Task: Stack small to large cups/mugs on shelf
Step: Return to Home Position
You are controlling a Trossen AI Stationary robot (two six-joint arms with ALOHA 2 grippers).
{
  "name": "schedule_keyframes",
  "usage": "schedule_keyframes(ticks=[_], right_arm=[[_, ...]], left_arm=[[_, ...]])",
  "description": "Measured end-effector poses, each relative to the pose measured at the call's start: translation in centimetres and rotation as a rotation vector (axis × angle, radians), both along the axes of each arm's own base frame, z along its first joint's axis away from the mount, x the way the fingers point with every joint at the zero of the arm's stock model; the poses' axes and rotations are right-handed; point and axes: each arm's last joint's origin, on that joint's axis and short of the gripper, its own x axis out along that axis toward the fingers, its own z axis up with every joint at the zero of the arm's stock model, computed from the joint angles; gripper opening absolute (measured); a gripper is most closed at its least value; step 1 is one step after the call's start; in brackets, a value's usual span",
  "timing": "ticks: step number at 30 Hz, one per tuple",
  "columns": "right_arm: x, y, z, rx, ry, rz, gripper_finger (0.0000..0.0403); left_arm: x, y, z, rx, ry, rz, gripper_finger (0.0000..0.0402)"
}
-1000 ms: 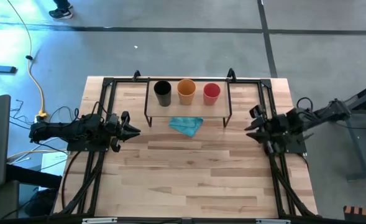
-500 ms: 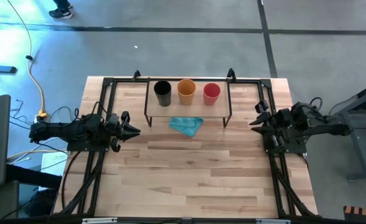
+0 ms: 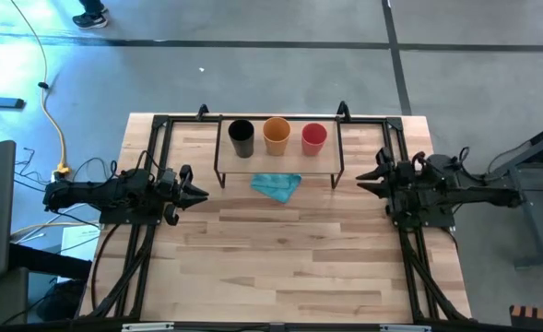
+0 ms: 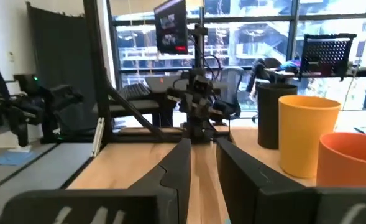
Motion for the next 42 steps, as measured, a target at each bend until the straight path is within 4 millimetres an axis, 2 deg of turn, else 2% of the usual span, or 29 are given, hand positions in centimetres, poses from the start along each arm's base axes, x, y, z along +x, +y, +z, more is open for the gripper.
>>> schedule_keyframes(ticks=[11, 17, 21, 30, 37, 42], right_arm=[[-0.2, 0.0, 1.3, -0.05, -0.167, 0.026, 0.0069], [0.7, -0.1, -3.1, 0.054, -0.306, 0.044, 0.0068], [0.2, -0.1, -4.0, 0.076, -0.457, 0.051, 0.0053], [0.4, -0.1, -5.1, 0.133, -0.422, 0.069, 0.0005], [0.5, 0.0, -5.2, 0.148, -0.408, 0.087, 0.0003], [0.9, 0.0, -6.2, 0.179, -0.288, 0.093, 0.0003]], left_arm=[[0.0, 0.0, 0.0, 0.0, 0.0, 0.0, 0.0056], [0.0, 0.0, 0.0, 0.0, 0.0, 0.0, 0.0056], [0.0, 0.0, 0.0, 0.0, 0.0, 0.0, 0.0056], [0.0, 0.0, 0.0, 0.0, 0.0, 0.0, 0.0056], [0.0, 0.0, 0.0, 0.0, 0.0, 0.0, 0.0056], [0.0, 0.0, 0.0, 0.0, 0.0, 0.0, 0.0056]])
